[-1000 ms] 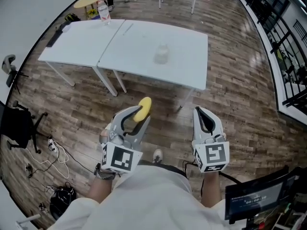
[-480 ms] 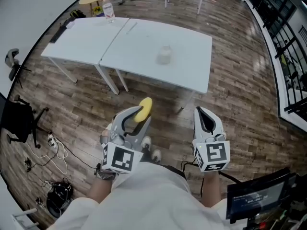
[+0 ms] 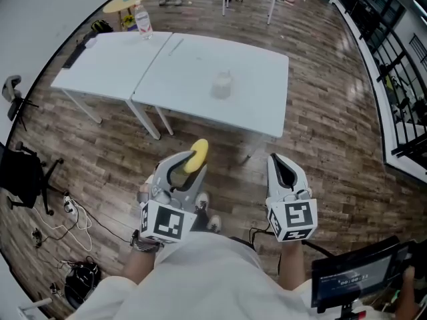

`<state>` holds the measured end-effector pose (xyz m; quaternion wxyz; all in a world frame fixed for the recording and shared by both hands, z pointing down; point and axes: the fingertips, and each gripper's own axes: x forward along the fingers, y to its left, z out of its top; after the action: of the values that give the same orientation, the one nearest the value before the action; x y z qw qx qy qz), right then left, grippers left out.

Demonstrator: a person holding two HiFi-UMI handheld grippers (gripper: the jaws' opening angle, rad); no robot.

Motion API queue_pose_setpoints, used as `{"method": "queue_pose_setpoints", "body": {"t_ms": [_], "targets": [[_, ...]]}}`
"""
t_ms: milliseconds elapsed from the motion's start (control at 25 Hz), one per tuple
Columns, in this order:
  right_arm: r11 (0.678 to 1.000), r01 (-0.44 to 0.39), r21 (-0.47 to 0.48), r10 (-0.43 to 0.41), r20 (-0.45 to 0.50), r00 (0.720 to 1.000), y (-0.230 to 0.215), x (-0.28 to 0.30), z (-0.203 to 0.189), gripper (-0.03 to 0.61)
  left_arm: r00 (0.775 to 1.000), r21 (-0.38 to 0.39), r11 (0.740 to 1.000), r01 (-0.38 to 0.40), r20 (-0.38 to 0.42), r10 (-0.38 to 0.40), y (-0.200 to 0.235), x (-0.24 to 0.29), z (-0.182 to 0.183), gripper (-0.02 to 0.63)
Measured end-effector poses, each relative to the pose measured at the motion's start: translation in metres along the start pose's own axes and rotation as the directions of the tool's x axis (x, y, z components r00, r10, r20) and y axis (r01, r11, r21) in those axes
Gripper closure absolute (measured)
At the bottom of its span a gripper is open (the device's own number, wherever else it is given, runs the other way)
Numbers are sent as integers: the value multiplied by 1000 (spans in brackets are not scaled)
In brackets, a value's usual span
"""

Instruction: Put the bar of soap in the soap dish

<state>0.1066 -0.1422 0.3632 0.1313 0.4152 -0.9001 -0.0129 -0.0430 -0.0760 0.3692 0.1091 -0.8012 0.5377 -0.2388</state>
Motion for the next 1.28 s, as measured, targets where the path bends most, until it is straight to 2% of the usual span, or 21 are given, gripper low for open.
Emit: {"method": "queue_pose_setpoints", "body": {"t_ms": [720, 1280], "targets": [[1000, 25, -16, -25, -8, 1000, -12, 62, 18, 575, 999, -17, 1000, 10, 31, -10, 54, 45, -7, 482], [998, 55, -17, -56, -45, 997, -16, 108, 22, 575, 996, -23, 998, 64, 64, -62, 90, 86, -19, 482]]}}
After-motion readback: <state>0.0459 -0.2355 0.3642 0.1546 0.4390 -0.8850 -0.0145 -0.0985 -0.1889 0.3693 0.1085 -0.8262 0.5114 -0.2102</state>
